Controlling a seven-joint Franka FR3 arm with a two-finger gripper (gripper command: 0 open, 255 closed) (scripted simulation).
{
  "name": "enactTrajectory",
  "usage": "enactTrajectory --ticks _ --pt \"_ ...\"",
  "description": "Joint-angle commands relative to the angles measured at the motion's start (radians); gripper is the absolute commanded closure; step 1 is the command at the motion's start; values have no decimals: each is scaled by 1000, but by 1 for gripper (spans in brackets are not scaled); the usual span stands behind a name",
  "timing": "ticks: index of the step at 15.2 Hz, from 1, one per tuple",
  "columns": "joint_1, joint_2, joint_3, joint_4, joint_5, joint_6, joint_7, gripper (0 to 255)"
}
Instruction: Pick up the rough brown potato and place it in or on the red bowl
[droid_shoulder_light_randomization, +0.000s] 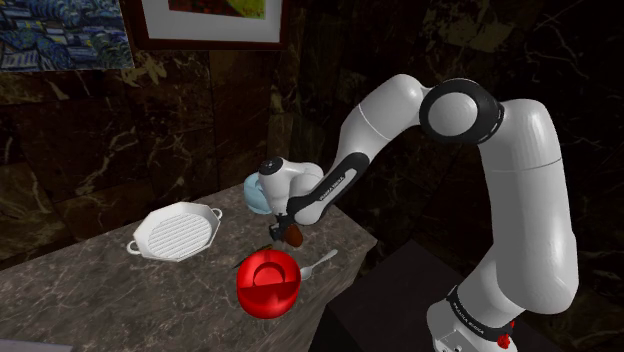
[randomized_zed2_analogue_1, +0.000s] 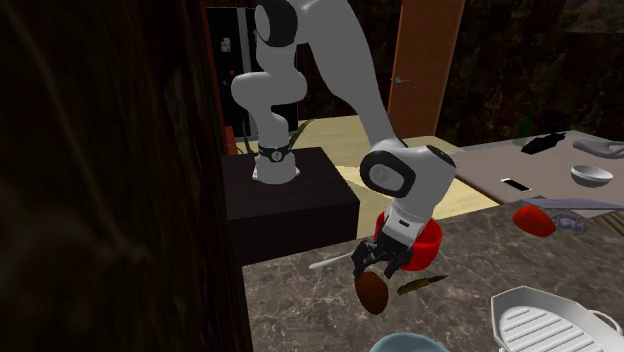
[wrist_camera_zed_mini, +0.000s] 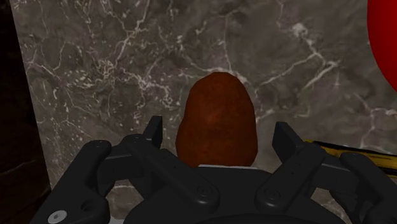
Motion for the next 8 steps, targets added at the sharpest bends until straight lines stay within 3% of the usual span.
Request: enactTrajectory --ticks 1,8 --pt "4 22 -9 8 -11 13 9 0" --pt "6 48 -22 12 -27 35 18 0"
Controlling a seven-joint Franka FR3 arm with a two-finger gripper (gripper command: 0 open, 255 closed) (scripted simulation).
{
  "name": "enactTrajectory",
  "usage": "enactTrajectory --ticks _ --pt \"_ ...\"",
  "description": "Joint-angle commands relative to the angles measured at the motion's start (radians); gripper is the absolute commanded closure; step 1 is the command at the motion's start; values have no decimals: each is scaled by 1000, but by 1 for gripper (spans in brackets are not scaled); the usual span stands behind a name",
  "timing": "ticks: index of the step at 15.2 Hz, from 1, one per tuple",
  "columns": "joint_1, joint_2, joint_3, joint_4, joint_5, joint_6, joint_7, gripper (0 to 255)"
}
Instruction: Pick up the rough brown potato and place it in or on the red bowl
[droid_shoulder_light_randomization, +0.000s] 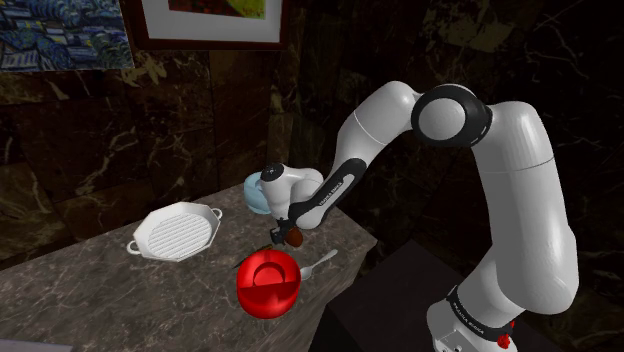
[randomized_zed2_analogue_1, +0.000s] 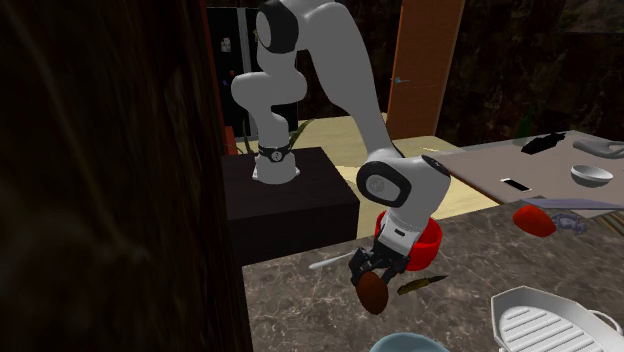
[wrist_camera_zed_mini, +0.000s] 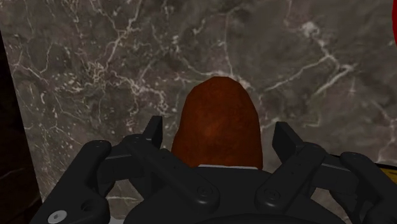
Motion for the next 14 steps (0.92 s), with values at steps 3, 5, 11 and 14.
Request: enactTrajectory --ticks 3,5,11,14 --pt "0 0 0 0 0 0 0 0" --pt "0 0 0 0 0 0 0 255" --pt "0 1 0 0 0 1 0 255" --pt "-3 -12 4 -5 5 -6 -5 255"
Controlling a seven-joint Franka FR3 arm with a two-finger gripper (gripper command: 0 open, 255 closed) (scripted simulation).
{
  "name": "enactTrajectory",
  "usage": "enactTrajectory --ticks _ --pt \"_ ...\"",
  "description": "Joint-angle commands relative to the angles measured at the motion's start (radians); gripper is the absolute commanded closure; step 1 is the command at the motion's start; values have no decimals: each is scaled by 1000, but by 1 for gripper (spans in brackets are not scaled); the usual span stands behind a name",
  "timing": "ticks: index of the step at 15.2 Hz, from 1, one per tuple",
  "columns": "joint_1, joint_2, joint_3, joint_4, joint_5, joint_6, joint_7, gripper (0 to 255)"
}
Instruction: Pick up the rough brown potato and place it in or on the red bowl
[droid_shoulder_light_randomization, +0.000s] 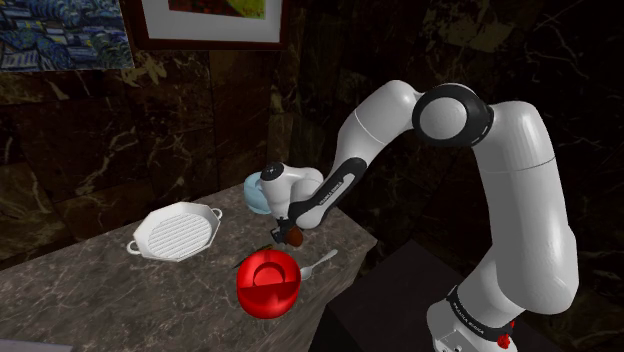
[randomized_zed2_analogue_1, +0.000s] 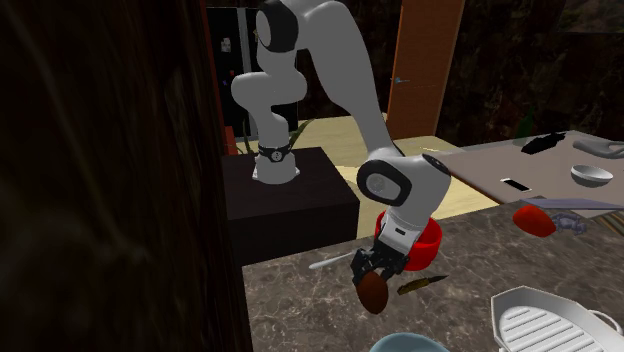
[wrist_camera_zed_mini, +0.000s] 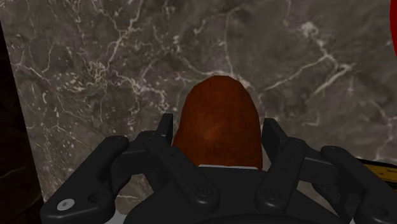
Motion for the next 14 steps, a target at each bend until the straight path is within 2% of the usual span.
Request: enactTrajectory --ticks 1,14 --pt "-5 -18 6 -9 7 -8 -7 255" --pt "-42 -172 59 -57 86 -102 -81 255"
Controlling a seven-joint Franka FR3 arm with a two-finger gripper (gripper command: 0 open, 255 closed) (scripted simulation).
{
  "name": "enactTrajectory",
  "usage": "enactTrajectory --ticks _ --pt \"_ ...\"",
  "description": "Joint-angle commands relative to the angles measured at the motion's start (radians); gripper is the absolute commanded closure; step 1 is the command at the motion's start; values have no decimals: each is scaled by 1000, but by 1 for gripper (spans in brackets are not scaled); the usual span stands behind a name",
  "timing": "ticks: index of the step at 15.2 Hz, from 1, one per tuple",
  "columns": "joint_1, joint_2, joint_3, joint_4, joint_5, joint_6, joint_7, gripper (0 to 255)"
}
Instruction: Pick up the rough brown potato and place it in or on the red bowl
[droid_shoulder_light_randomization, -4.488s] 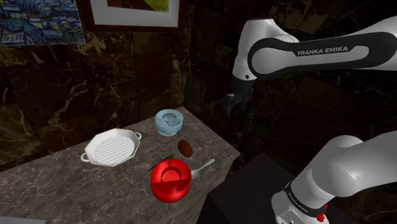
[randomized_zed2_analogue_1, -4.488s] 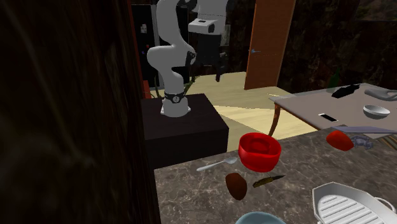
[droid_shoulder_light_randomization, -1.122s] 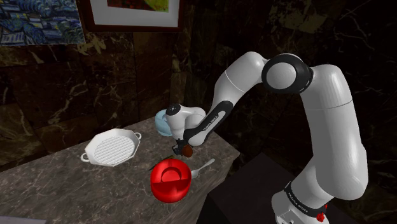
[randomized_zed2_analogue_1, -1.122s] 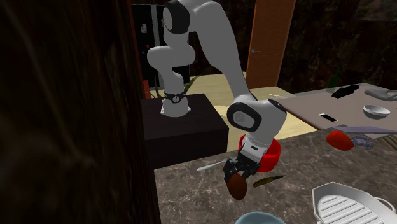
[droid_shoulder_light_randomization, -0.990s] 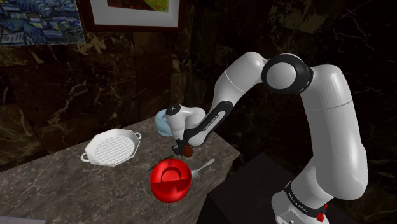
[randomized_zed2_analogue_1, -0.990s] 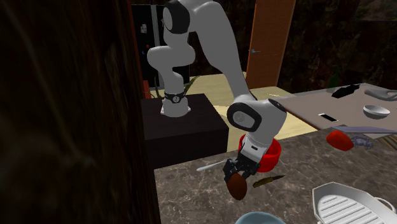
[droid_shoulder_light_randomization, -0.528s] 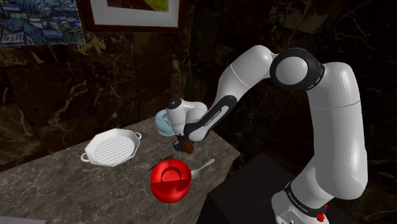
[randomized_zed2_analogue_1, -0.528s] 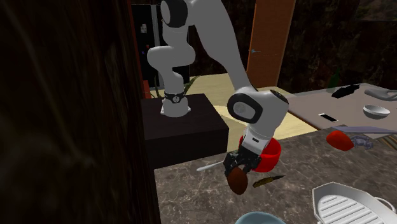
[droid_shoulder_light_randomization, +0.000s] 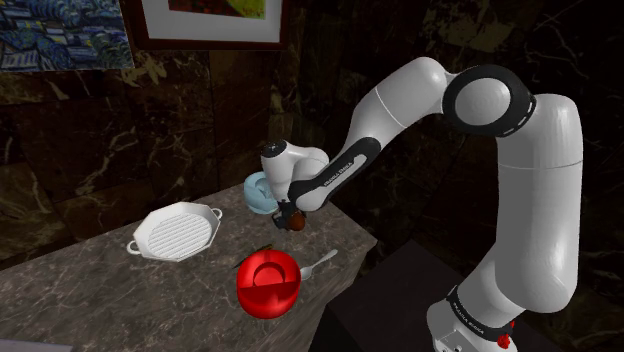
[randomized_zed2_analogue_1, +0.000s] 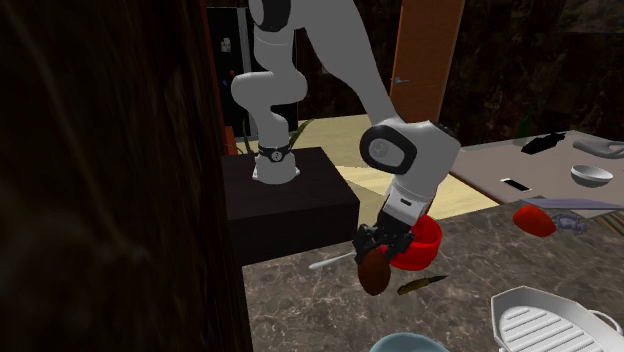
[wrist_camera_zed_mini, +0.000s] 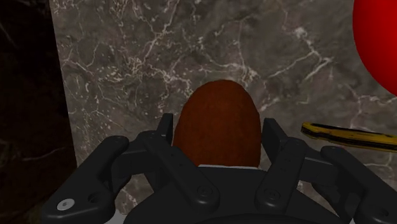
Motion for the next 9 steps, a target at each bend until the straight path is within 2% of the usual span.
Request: enactTrajectory --ticks 1,9 --pt "-5 -21 7 -5 12 -14 -11 255" --pt "-23 -108 35 -15 64 -79 -60 255"
